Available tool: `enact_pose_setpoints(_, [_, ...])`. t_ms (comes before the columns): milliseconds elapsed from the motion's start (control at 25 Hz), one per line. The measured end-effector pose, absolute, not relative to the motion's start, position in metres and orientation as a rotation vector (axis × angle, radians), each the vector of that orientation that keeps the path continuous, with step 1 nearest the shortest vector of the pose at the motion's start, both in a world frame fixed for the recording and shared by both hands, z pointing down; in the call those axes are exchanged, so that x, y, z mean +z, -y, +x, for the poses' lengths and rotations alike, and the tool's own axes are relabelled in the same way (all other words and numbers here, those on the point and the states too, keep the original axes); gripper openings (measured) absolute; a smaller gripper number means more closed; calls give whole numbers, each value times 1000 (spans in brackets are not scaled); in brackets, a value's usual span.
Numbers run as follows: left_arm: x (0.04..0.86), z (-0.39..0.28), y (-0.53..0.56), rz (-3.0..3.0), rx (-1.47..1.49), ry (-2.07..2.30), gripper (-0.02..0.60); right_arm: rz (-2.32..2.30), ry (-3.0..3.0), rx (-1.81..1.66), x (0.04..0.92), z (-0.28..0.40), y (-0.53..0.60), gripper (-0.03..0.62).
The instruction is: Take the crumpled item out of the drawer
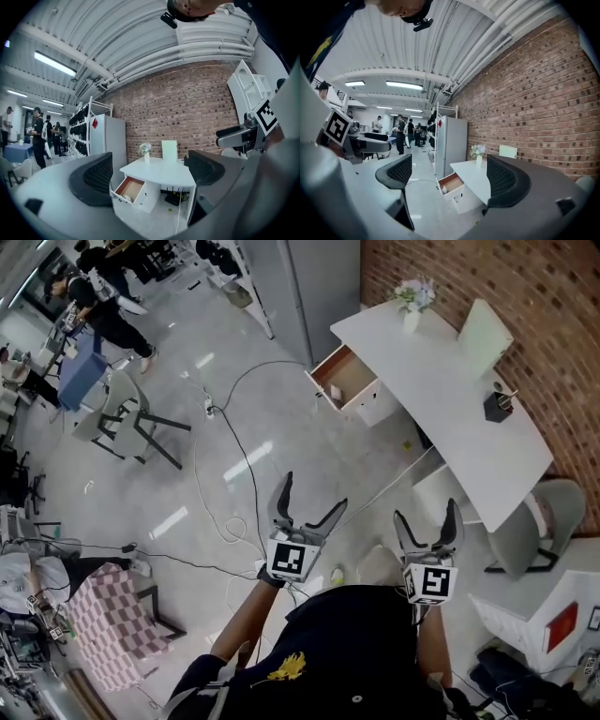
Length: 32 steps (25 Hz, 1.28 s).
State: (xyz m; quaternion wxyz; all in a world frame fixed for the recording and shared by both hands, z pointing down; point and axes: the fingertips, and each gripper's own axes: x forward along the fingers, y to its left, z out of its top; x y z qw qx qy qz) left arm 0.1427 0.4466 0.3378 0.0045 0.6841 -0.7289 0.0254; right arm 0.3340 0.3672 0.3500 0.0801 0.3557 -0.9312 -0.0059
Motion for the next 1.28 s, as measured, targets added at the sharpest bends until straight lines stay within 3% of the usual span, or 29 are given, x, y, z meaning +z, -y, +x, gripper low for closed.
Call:
enact_pose_setpoints(360, [370, 62, -321, 2026, 170, 2352, 494, 886, 2833, 28, 391, 234, -233, 485])
enact_pose_setpoints(640, [368, 40, -194, 2008, 283, 2370, 494, 757, 2892, 46, 392, 189, -105, 485])
enact_pose_setpoints(1000, [374, -27, -149, 1933, 217, 2374, 494, 594, 2862, 57, 399, 96, -69, 483])
enact_pose_setpoints(1280, [422, -125, -90, 1952, 149, 2293, 494, 579, 2813, 16, 425, -15, -22, 483])
